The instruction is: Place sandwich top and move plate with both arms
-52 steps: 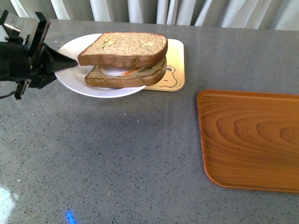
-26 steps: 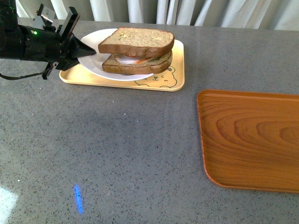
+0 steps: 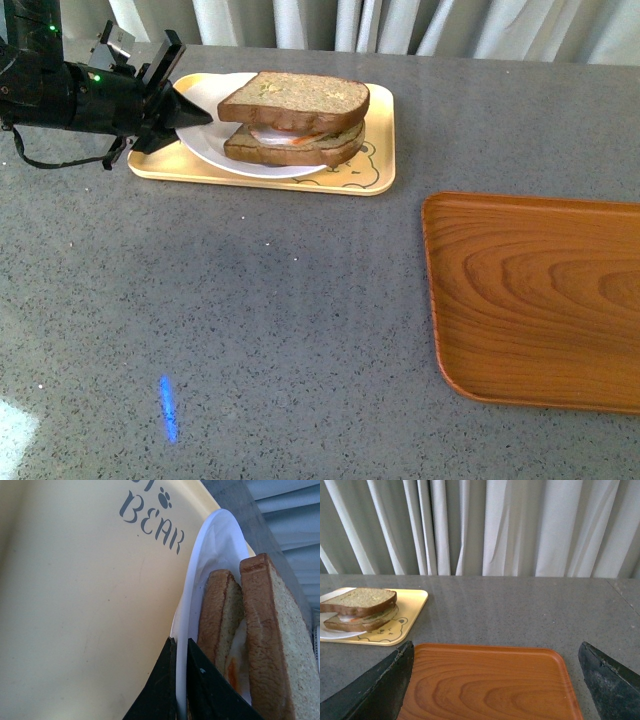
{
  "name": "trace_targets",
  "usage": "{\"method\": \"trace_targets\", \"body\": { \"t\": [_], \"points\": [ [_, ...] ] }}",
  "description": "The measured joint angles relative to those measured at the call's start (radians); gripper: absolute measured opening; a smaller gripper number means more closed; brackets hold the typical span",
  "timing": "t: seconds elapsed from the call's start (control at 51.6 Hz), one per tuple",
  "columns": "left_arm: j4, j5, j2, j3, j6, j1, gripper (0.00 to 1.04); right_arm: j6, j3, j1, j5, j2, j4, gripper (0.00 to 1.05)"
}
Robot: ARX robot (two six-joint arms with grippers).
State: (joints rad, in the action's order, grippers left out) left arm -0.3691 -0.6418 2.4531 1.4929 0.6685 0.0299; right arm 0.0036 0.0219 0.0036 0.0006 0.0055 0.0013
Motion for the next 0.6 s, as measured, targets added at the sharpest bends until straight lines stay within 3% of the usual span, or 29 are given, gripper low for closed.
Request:
{"method": "trace_targets", "body": {
  "t": [0.097, 0.136, 0.31, 0.601],
  "points": [
    [0.014, -0.006, 0.005, 0.013, -0.005, -0.001, 0.03, 0.0, 0.0, 0.0, 0.0, 0.0, 0.0, 0.96],
    [0.019, -0.012, 0.006, 0.016, -0.006, -0.002, 0.08, 0.0, 0.0, 0.0, 0.0, 0.0, 0.0, 0.96],
    [0.04, -0.014, 0.007, 0.036, -0.017, -0.013, 0.42, 0.0, 0.0, 0.0, 0.0, 0.0, 0.0, 0.96],
    [0.082, -0.021, 0.009, 0.04, -0.052, -0.048, 0.84, 0.0, 0.0, 0.0, 0.0, 0.0, 0.0, 0.96]
  ]
}}
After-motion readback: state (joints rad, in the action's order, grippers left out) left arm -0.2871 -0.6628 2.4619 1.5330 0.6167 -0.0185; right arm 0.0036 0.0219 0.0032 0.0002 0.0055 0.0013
